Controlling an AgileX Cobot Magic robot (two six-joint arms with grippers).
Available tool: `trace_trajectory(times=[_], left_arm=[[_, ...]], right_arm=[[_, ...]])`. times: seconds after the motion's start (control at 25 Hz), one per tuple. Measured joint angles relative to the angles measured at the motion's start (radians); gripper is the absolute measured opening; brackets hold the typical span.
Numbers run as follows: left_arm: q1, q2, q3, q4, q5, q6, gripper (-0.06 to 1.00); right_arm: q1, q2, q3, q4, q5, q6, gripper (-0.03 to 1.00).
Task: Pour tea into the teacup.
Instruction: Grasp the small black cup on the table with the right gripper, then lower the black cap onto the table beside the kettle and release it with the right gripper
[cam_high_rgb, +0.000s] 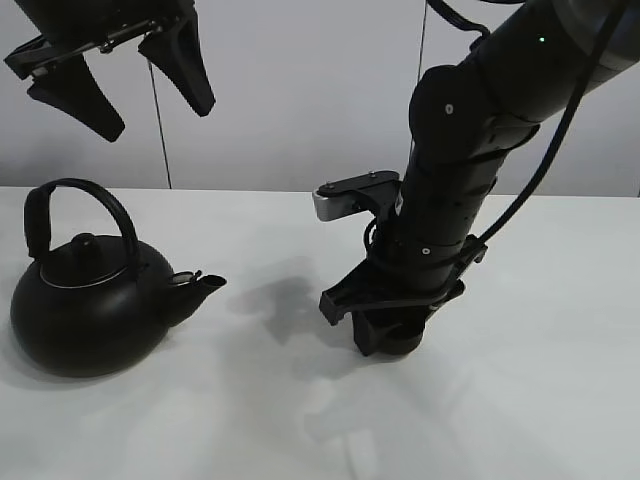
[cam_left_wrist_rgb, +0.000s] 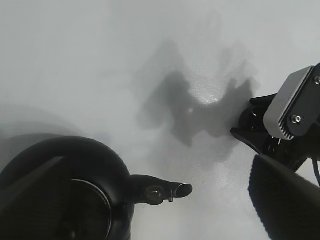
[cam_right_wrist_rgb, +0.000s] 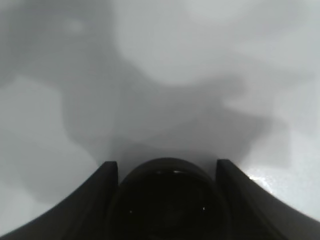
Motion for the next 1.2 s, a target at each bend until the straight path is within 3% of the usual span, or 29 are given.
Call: trace_trajectory(times=[0.52, 1.12, 1.2], left_arm=[[0.000, 0.000, 0.000, 0.000, -0.001, 0.000, 0.69], [0.000, 0.000, 0.000, 0.000, -0.001, 0.000, 0.69], [0.000, 0.000, 0.000, 0.000, -0.001, 0.000, 0.69]], right_arm=[[0.125, -0.010, -0.193, 0.064, 0.080, -0.009, 0.39], [0.177, 0.113, -0.208, 0.063, 0.092, -0.029, 0.39], [0.177, 0.112, -0.209, 0.066, 0.092, -0.029, 0.44]])
